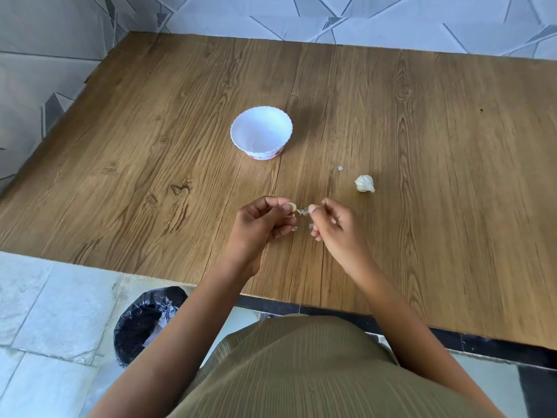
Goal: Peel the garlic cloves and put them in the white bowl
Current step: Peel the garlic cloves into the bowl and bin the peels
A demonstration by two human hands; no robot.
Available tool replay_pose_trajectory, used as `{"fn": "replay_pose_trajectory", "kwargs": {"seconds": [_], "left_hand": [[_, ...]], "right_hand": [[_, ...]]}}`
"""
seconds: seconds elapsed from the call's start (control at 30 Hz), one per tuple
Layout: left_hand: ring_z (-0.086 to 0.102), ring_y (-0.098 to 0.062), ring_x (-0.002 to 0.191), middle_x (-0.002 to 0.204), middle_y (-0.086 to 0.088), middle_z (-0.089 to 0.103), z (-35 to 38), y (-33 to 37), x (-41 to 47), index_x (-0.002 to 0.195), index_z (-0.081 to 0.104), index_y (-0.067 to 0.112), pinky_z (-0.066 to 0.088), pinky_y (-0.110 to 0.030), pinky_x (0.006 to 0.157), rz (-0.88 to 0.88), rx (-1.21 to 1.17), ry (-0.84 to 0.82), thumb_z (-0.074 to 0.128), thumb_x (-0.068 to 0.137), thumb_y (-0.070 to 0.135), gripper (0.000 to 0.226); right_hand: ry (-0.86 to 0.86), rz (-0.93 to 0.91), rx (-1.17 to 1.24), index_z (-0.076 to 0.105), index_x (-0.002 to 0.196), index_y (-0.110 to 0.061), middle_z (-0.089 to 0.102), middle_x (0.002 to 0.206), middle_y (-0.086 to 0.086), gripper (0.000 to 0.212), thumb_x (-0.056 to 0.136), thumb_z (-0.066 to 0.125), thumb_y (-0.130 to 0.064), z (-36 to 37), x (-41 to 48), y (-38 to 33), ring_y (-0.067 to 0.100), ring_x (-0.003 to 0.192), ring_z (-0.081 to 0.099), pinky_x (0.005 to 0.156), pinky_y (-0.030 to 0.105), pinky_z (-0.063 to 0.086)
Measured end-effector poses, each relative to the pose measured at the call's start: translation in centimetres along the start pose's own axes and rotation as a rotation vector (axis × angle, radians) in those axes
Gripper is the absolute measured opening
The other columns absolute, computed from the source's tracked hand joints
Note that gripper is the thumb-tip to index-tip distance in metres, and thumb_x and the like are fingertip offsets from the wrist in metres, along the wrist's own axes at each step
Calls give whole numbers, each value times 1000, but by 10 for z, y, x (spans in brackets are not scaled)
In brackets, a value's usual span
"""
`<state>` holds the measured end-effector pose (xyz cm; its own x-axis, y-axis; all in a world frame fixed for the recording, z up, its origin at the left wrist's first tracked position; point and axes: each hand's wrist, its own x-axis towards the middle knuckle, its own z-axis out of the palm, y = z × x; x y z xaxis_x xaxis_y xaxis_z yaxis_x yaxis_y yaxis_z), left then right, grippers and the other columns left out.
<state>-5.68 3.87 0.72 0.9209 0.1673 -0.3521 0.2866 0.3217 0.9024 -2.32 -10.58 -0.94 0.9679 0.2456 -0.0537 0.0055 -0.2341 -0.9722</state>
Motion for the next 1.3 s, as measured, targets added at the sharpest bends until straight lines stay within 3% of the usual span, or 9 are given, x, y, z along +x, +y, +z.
{"fn": "replay_pose_trajectory", "kwargs": {"seconds": [0.07, 0.17, 0.23, 0.4, 0.63, 0.77, 1.0, 1.17, 1.3], "left_hand": [[66, -10, 66, 74, -5, 69, 0, 0, 0, 88, 67, 13, 53, -18, 61, 9, 6, -5, 61, 88, 7, 8], [66, -9, 66, 73, -2, 69, 0, -1, 0, 93, 66, 14, 52, -20, 62, 39, 48, -9, 61, 88, 7, 10], [65, -10, 65, 72, -2, 70, 0, -1, 0, 92, 67, 14, 49, -25, 65, 61, 77, -9, 61, 88, 7, 10], [64, -13, 63, 72, -6, 71, -1, 1, 1, 94, 68, 6, 48, -27, 60, 125, 163, -12, 63, 87, 5, 8], [67, -13, 68, 73, -4, 72, -2, 2, 0, 91, 67, 8, 52, -23, 63, 142, 200, -54, 62, 87, 3, 9], [66, -13, 72, 76, -6, 71, -4, 2, -1, 93, 68, 8, 53, -21, 67, 83, 140, -91, 60, 88, 5, 10], [67, -9, 67, 73, -4, 71, -3, 5, -1, 93, 69, 9, 54, -17, 61, -54, -16, -149, 58, 88, 5, 13], [68, -10, 68, 74, -5, 72, -2, 6, -3, 90, 68, 9, 53, -17, 60, 24, 65, -97, 60, 88, 5, 9], [69, -10, 69, 73, -5, 72, -2, 7, -5, 90, 67, 9, 54, -17, 60, 51, 115, -106, 59, 89, 3, 10]], "right_hand": [[7, -91, -119, 50, 70, 1, 56, 62, 19, 31, 91, 59, -19, 0, 0, 1, 36, 61, 57, 56, 43, 47], [3, -152, -119, 60, 85, -8, 62, 75, -7, 9, 88, 64, -15, 0, 1, 0, 9, 69, 60, 62, 29, 49], [-27, -150, -75, 66, 95, -8, 64, 83, -10, 8, 87, 64, -10, 1, 1, 0, -1, 72, 60, 66, 20, 48], [-53, -158, 1, 71, 97, -10, 71, 83, 0, 13, 85, 67, -9, 0, 0, 0, 5, 71, 67, 66, 19, 52], [-59, -194, 25, 69, 93, -15, 67, 76, -11, 13, 85, 66, -5, -5, 0, -2, 1, 68, 65, 64, 16, 51], [-71, -191, 8, 69, 90, -14, 68, 77, -8, 13, 86, 64, -2, -7, 0, -6, 2, 67, 65, 65, 23, 54], [-55, -181, 15, 66, 85, -16, 66, 77, -8, 14, 88, 61, -3, -5, -5, -9, 12, 69, 64, 67, 35, 54], [-50, -199, 23, 69, 91, -18, 69, 79, -7, 13, 83, 69, -7, -6, -7, -10, 2, 69, 65, 66, 20, 53], [-61, -182, 28, 69, 93, -15, 68, 74, -10, 14, 84, 67, -5, -9, -7, -9, 0, 67, 65, 64, 19, 52]]}}
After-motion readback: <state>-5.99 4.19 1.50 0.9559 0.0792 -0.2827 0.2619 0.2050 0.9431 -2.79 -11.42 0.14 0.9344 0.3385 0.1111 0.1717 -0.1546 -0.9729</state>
